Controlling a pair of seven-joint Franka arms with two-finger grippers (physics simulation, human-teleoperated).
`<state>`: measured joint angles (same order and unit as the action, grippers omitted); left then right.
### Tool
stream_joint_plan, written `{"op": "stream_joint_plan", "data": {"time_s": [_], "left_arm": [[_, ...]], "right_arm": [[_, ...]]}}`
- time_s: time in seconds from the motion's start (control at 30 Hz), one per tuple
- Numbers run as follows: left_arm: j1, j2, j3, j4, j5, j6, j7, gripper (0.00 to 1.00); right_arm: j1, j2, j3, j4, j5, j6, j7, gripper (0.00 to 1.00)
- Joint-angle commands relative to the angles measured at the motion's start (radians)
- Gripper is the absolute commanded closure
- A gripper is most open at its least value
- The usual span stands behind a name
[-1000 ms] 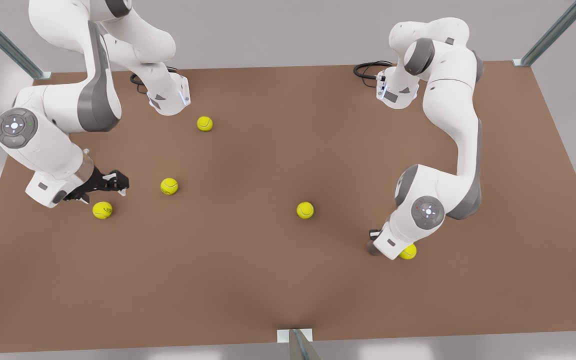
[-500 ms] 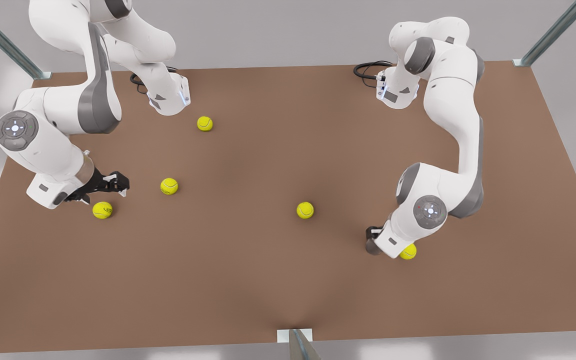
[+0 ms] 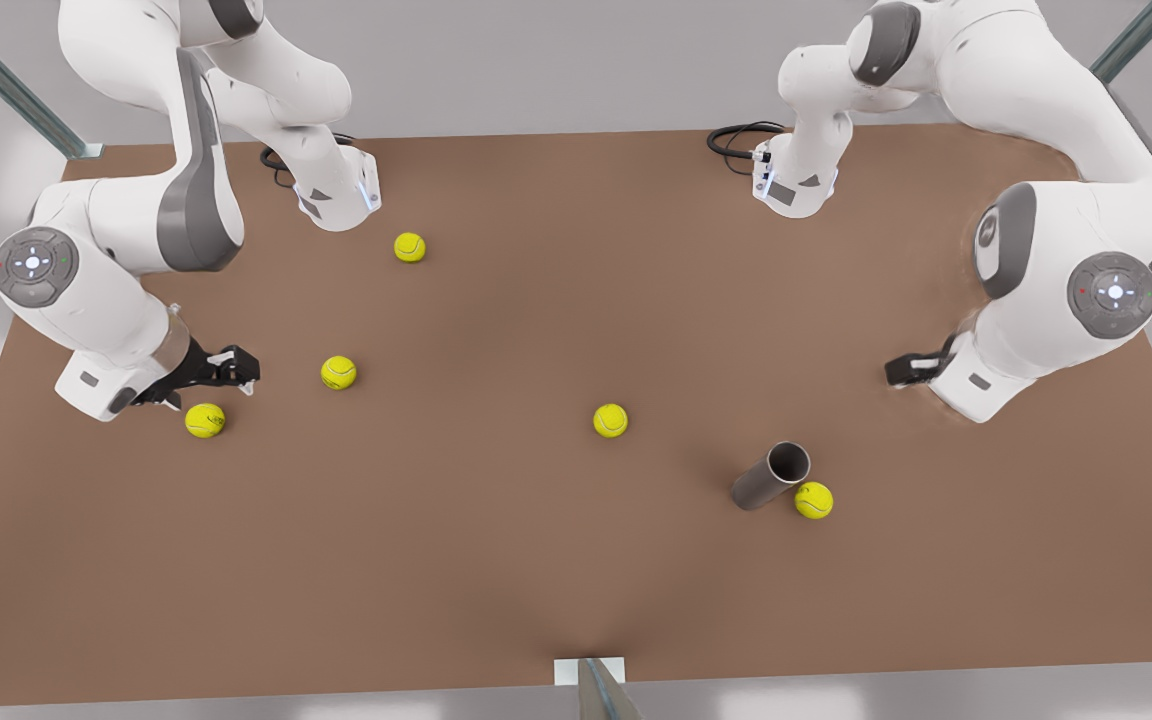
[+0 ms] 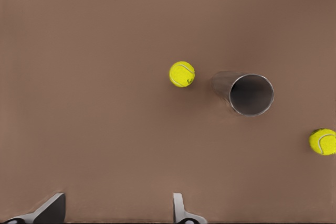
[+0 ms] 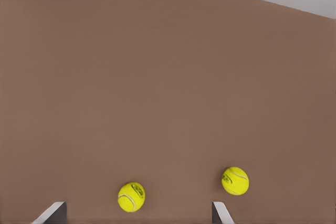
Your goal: Put the tennis tube upright
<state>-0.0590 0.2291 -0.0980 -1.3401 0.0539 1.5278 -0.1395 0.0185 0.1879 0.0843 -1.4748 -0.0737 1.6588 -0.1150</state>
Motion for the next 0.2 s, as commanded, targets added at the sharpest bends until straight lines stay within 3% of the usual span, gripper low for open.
{"op": "stream_joint_plan", "data": {"time_s": [0.0,0.17], "left_arm": [[0.007,-0.103,-0.006,-0.158,-0.094,0.113,0.001,0.00],[-0.005,-0.094,-0.006,-0.151,-0.068,0.054,0.003,0.00]], "right_arm": [[0.001,-0.001,0.000,0.001,0.000,0.001,0.000,0.00],[0.000,-0.001,0.000,0.001,0.002,-0.001,0.000,0.00]]}}
